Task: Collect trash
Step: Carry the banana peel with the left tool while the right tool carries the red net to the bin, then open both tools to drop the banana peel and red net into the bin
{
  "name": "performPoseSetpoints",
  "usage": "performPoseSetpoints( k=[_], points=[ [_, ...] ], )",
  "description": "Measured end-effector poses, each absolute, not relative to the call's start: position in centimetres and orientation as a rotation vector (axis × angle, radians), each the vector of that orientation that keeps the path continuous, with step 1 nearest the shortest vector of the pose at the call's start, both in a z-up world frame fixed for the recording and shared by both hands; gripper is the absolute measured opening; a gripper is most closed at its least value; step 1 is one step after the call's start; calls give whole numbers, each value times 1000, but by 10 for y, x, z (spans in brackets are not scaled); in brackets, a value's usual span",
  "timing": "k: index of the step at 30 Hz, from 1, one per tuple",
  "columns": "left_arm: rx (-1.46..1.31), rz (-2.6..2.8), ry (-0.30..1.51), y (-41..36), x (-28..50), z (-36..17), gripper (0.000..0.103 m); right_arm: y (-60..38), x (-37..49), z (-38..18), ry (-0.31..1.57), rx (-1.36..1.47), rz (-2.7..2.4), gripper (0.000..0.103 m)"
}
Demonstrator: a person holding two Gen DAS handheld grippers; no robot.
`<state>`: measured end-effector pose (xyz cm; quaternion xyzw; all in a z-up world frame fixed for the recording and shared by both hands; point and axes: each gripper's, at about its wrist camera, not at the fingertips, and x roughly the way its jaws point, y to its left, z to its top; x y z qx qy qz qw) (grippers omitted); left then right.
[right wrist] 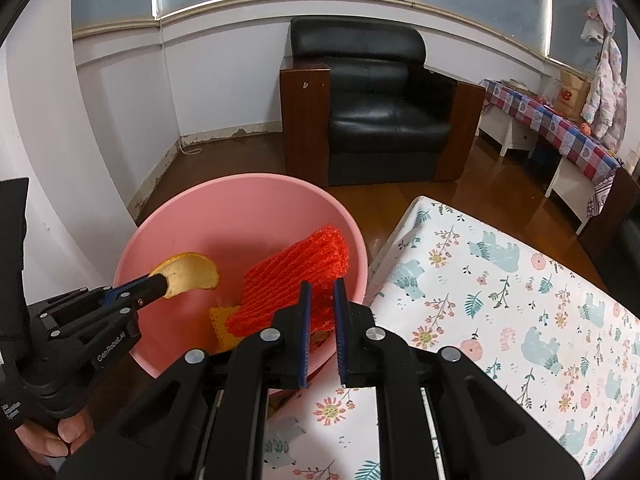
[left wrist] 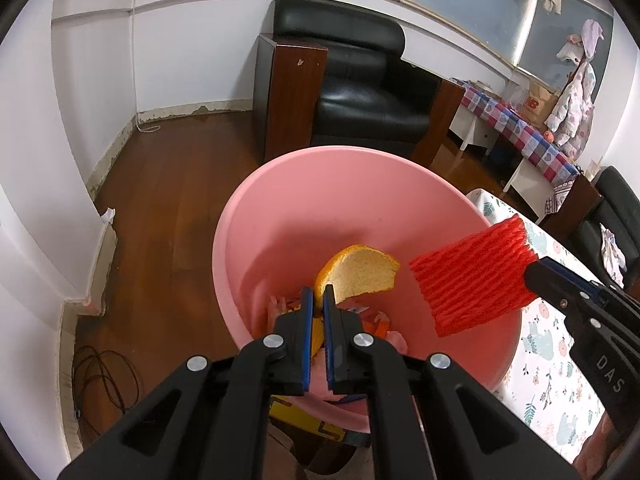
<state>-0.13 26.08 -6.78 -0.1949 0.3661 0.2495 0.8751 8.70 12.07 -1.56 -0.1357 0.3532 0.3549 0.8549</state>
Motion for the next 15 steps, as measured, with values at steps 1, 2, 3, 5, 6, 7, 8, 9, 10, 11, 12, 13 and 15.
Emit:
performPoseSetpoints(
  k=[1,2,3,5,6,7,8,9,10,11,12,13,15],
  points=[
    [-406,520,764,260,-1,-68,4,121,86,-16,743,-287,748,11],
    [-403,521,764,260,-1,-68,4,122,86,-17,744,-289,750,11],
    [-402,521,765,260,-1,-68,4,123,85,-18,744,-291,752,11],
    [-402,521,765,260,-1,-69,4,124,85,-19,746,-293,756,11],
    [-403,521,765,260,-1,-68,4,125,85,-20,747,-295,758,11],
    [-404,520,765,260,-1,-68,4,126,84,-21,747,-296,761,11],
    [-404,520,765,260,-1,-68,4,126,84,-21,747,-296,763,11],
    [-405,519,765,260,-1,-68,5,125,85,-21,747,-295,765,11],
    [-405,520,765,260,-1,-68,5,125,85,-21,747,-293,766,11],
    [-407,518,766,259,0,-68,5,125,85,-22,748,-290,766,11],
    [-406,518,766,259,-1,-68,5,124,85,-23,750,-288,766,11],
    [-406,518,765,259,-1,-69,5,124,86,-23,754,-284,768,11],
    [-408,516,763,258,0,-70,5,124,86,-24,760,-278,772,11]
  ],
)
